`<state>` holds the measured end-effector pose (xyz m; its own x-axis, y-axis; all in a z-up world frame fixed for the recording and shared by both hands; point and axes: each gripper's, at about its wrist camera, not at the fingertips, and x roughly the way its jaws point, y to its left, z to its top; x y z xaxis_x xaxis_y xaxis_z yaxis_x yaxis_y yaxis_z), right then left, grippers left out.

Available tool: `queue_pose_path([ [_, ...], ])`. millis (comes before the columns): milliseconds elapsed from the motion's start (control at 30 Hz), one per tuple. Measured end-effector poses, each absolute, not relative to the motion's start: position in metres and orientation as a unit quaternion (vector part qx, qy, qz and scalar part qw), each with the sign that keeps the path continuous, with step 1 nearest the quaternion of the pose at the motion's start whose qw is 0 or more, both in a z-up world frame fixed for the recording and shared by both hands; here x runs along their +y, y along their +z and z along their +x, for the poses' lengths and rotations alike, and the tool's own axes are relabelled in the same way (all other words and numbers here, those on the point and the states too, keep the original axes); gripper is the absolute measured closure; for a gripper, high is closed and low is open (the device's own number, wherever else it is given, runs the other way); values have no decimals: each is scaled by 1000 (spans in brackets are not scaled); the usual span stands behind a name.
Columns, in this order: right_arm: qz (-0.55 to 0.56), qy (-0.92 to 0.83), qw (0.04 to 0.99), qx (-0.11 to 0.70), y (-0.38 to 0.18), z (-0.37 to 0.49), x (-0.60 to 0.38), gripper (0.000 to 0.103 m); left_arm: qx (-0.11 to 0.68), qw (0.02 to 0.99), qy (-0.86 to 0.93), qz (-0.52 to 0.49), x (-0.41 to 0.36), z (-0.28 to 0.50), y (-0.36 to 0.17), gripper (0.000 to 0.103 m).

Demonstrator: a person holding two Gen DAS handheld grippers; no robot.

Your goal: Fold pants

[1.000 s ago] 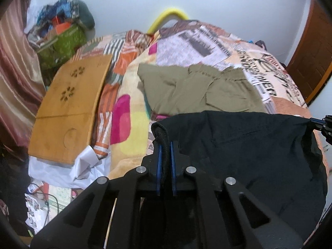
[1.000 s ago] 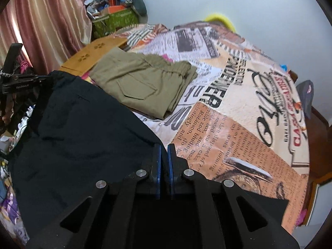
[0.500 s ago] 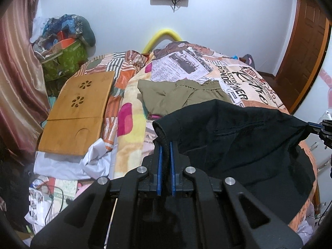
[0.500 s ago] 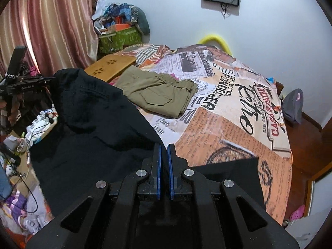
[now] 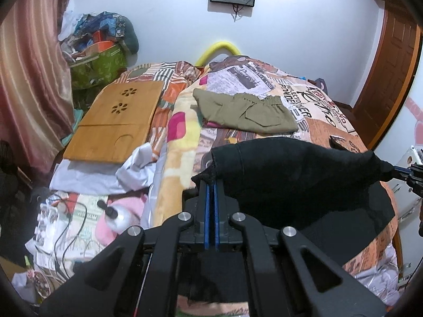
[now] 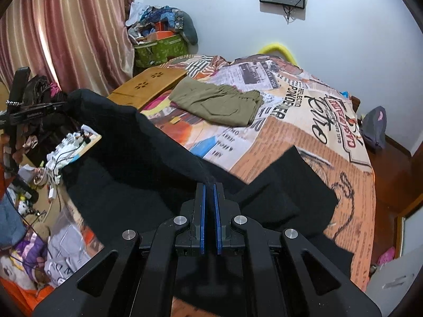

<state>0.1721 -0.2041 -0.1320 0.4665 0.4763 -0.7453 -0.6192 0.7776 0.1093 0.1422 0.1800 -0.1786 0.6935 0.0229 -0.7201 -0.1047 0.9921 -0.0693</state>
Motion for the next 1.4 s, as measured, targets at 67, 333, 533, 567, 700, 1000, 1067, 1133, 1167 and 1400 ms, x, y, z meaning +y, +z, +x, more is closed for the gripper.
queue_pose_path([
  [67,-84,321,850,409,-136,164,-205,98,390,918,35,-57,181,132,-183,101],
  [333,-88,318,842,427,-161,135,-202,98,395,913,37,-90,184,96,-212,102],
  [533,-80,318,830,451,-182,122,-201,98,415,903,47,-98,179,75,-246,102],
  [567,-78,317,829,454,-185,120,-201,98,419,902,49,-95,178,72,-251,102],
  [700,-73,314,823,469,-196,115,-201,98,438,893,55,-81,173,63,-272,102],
  [1000,-71,309,821,476,-207,110,-201,95,468,877,71,-84,169,59,-309,101],
  [1067,-71,308,821,476,-206,110,-201,94,468,876,72,-90,171,58,-307,101],
  [1133,-75,306,821,477,-205,110,-201,94,470,875,76,-91,172,57,-304,101],
  [1167,-75,306,820,478,-204,109,-201,93,471,874,78,-89,173,56,-302,100],
  [1400,-80,307,823,472,-193,106,-207,82,463,878,92,-77,175,55,-271,96],
])
